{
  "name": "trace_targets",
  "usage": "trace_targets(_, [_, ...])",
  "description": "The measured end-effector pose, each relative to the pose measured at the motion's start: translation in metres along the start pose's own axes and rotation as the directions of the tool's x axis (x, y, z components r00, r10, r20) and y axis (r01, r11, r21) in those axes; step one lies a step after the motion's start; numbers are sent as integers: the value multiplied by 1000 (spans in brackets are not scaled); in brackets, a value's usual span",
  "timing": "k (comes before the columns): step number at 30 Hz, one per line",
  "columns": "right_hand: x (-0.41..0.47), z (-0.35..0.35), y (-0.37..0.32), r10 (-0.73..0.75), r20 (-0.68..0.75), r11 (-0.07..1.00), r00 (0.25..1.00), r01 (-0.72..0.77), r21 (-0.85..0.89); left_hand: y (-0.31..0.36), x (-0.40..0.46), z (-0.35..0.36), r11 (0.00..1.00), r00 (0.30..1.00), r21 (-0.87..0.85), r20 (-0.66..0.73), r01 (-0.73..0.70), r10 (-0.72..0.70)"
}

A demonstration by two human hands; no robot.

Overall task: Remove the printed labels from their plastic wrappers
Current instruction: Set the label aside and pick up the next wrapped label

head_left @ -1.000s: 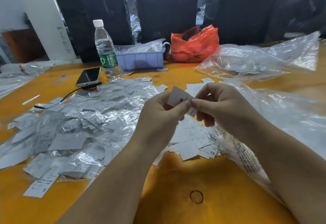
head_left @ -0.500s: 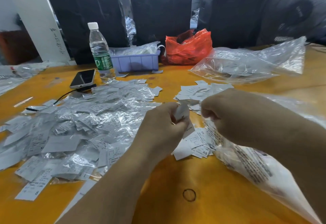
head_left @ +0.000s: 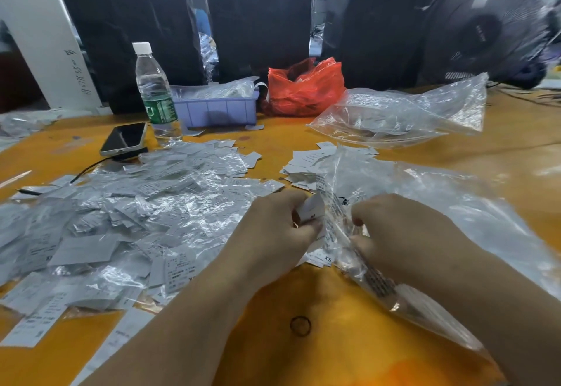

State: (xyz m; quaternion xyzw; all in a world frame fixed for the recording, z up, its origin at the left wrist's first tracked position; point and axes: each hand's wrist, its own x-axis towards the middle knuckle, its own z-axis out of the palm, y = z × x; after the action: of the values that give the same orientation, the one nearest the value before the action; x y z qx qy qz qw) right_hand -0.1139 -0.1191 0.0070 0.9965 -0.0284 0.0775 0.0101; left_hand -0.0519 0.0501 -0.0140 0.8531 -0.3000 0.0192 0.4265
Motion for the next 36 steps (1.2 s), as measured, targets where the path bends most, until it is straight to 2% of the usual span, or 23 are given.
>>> trace_targets(7, [0,9,-8,-34,57,998,998,38,-59,0,0,2,1000,1000,8,25,-1,1])
trace_targets(12, [2,5,-9,-67,87,997,994,63,50,-1,-1,1,1000,999,31,38,-3,1])
trace_targets(15, [2,5,-4,-70,40,993,997,65,99,0,-1,1,999,999,34,43,-3,2])
trace_targets(19, [-5,8,-3,16,49,999,999,-15,-36,1,1,2,999,999,43,43,-4,2])
trace_targets(26, [-6,8,-10,-22,-64,1000,998,22,-3,1,-1,1,1000,999,23,35,-6,6])
trace_targets(28, [-5,6,-8,-37,-179,999,983,36,-11,0,0,0,1000,1000,2,13,-1,1])
trace_targets(30, [-3,3,-5,-34,-342,991,939,76,108,-1,2,-3,998,1000,-62,-22,20,-21])
trace_targets(32, [0,-4,-5,31,-443,918,896,150,368,-2,4,-9,979,996,-195,-44,65,-75])
trace_targets(34, [5,-14,-8,87,-415,761,906,208,614,-3,6,-15,929,987,-348,-57,124,-153])
trace_targets(36, [11,-24,-14,73,-303,562,950,212,799,-4,8,-21,868,972,-466,-62,171,-225])
